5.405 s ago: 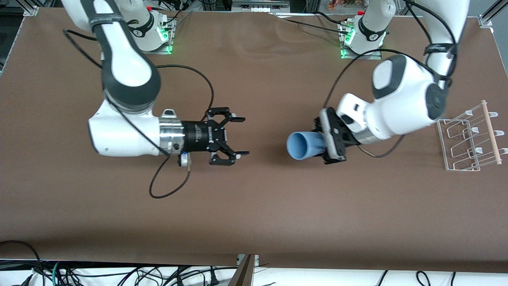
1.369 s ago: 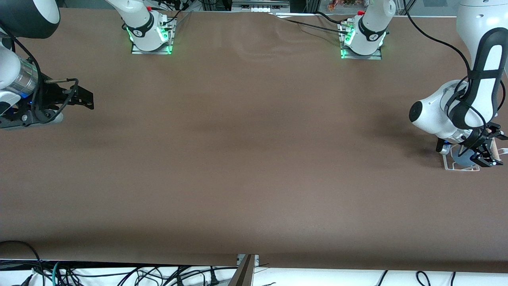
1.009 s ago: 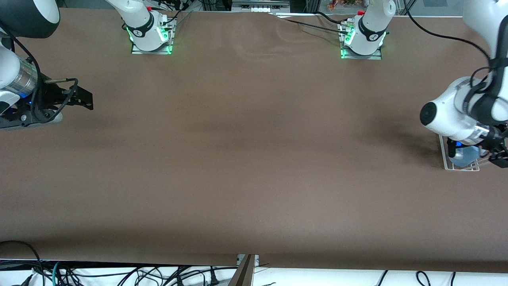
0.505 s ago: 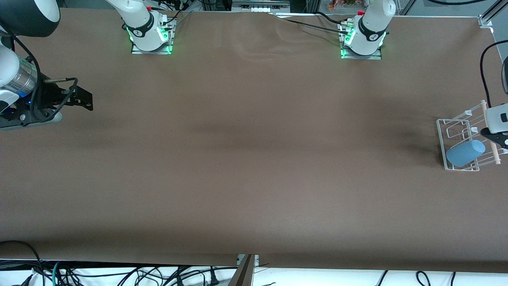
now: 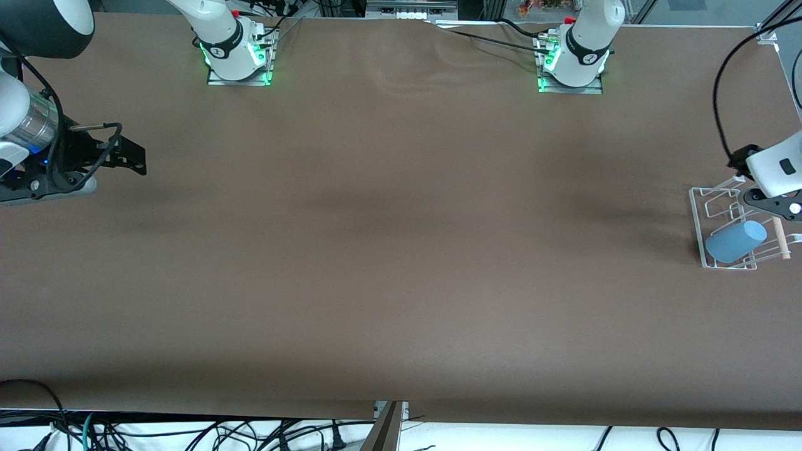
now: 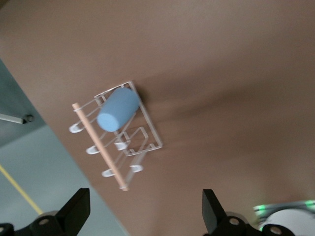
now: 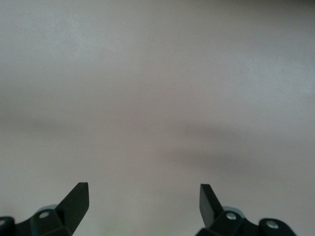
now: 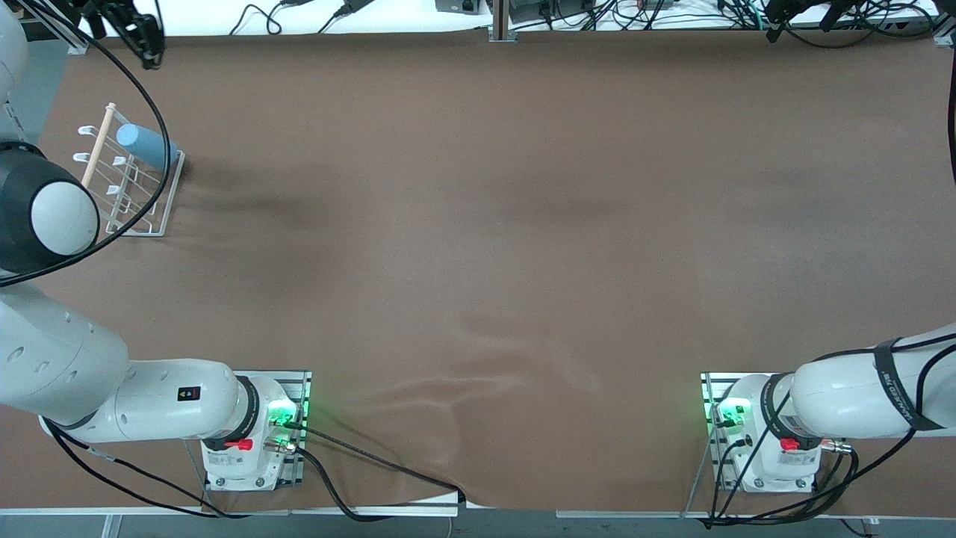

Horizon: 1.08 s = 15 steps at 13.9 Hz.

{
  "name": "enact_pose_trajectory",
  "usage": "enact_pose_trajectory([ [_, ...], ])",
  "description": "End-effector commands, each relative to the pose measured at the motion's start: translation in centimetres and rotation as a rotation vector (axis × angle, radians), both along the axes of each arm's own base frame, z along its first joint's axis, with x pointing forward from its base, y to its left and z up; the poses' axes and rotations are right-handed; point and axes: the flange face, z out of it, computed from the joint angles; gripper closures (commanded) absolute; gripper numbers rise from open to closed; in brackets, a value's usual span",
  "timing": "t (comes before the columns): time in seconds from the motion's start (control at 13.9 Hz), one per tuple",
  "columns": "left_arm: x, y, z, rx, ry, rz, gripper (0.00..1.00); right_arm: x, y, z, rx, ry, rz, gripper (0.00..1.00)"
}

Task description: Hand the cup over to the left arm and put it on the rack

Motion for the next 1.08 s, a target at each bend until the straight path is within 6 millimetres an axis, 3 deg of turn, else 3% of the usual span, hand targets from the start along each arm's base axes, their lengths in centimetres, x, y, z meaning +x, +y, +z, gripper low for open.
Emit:
enact_pose_trajectory([
  [0.0,-1.1,-1.6,2.3,-0.105,-0.066,0.177,0.00,-0.6,0.0,0.6,-0.006,-0.013,0.009,0.01],
  [0.43,-2.7,-2.8,5.1,-0.253,-0.121,0.324,0.00,-0.6,0.1,0.6,-0.009,-0.015,0.010,0.01],
  [1.01,-3.0,-4.1,5.9,-0.319,-0.125,0.395,0.00,-0.7,0.6,0.8,-0.004,-0.011,0.017,0.01],
])
